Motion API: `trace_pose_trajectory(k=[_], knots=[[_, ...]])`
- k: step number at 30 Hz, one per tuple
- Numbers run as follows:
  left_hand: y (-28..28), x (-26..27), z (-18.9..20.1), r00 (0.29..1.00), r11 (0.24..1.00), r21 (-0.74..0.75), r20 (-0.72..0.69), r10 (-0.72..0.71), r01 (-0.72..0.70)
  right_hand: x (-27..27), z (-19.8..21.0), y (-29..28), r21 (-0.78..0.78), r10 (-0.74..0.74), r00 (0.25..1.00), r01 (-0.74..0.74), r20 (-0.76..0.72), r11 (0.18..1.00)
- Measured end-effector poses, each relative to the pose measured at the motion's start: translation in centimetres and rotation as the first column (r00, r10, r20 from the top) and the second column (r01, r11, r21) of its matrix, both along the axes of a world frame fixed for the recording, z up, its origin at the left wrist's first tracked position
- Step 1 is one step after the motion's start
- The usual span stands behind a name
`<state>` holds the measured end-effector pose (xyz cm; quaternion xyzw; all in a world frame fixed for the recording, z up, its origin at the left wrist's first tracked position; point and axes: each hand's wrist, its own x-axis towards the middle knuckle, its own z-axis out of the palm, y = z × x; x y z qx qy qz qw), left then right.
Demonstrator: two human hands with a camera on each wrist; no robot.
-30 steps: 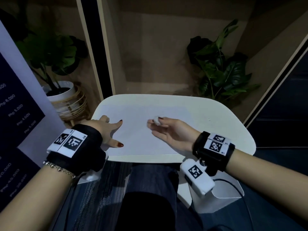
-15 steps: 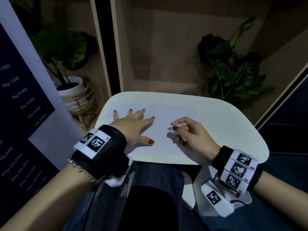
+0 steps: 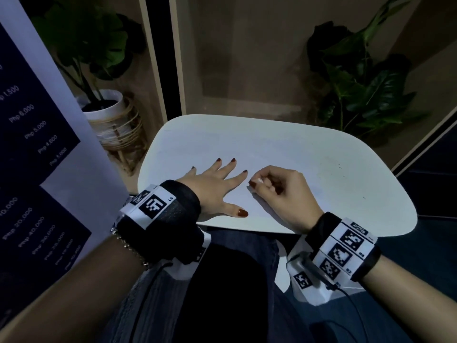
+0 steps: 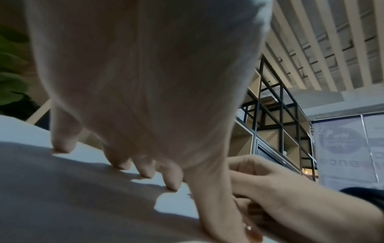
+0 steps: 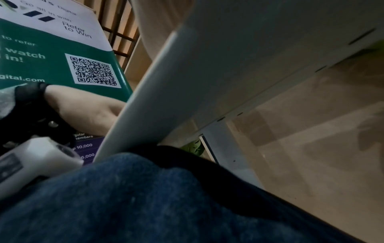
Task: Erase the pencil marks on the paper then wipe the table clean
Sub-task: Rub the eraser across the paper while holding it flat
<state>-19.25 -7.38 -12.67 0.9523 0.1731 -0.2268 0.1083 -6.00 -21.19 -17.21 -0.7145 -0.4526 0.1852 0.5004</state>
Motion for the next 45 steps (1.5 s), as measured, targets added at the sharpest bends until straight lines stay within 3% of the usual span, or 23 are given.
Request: trace_pose_trajectory(k=[4,9,14,18,20,24,26,31,32,36,38,42,43,45], knots=[[-0.3,0.1,0.2,1.000,1.000,-0.006,-0.011,0.009,-0.009,0.1,1.0,-1.0,-0.112,0.203,0.979,-0.198,0.026,0.974],[-0.3,0.1,0.6,1.000,1.000,0.000,-0.027,0.014,-0.014,0.2,0.2,0.0,-0.004,0.028,0.997,-0.028,-0.074,1.000],[-0.3,0.0,0.7,0.999,1.000,0.002,-0.037,0.025,-0.025,0.4,1.4,-1.1,-0.116,0.244,0.969,-0.247,-0.032,0.962],[-0.3,0.0,0.7,0.999,1.000,0.013,-0.044,0.024,-0.023,0.5,0.2,0.2,0.012,0.003,0.992,-0.002,-0.124,1.000],[-0.4,0.1,0.6,0.999,1.000,0.017,-0.045,0.023,-0.022,0.5,-0.2,0.6,0.027,-0.041,0.990,0.045,-0.133,0.999],[-0.3,0.0,0.6,0.999,1.000,0.017,-0.039,0.024,-0.023,0.6,0.9,-0.7,-0.094,0.212,0.968,-0.225,-0.131,0.970],[-0.3,0.1,0.6,0.999,1.000,0.016,-0.044,0.026,-0.025,0.6,1.0,-1.0,-0.124,0.267,0.950,-0.288,-0.160,0.950],[-0.4,0.1,0.7,0.998,0.999,0.015,-0.051,0.030,-0.030,0.5,-0.2,0.5,0.039,-0.036,0.970,0.047,-0.242,0.998],[-0.4,0.1,0.8,0.998,0.999,0.014,-0.054,0.032,-0.031,0.5,-0.1,0.4,0.045,-0.016,0.965,0.029,-0.263,0.999],[-0.4,0.1,0.8,0.998,0.999,0.011,-0.060,0.034,-0.033,0.8,0.9,-1.1,-0.079,0.281,0.946,-0.296,-0.163,0.952],[-0.4,0.1,0.7,0.997,0.999,0.011,-0.062,0.034,-0.034,0.8,0.9,-0.9,-0.067,0.240,0.957,-0.253,-0.160,0.965],[-0.5,0.1,0.9,0.997,0.999,0.021,-0.069,0.036,-0.034,0.8,-0.2,0.6,0.067,-0.038,0.976,0.054,-0.217,0.996],[-0.5,0.1,0.9,0.997,0.999,0.022,-0.071,0.036,-0.035,0.8,-0.3,0.7,0.063,-0.021,0.975,0.036,-0.221,0.997],[-0.5,0.1,0.9,0.997,0.999,0.019,-0.069,0.037,-0.035,1.0,0.1,0.0,0.013,0.133,0.968,-0.133,-0.213,0.991]])
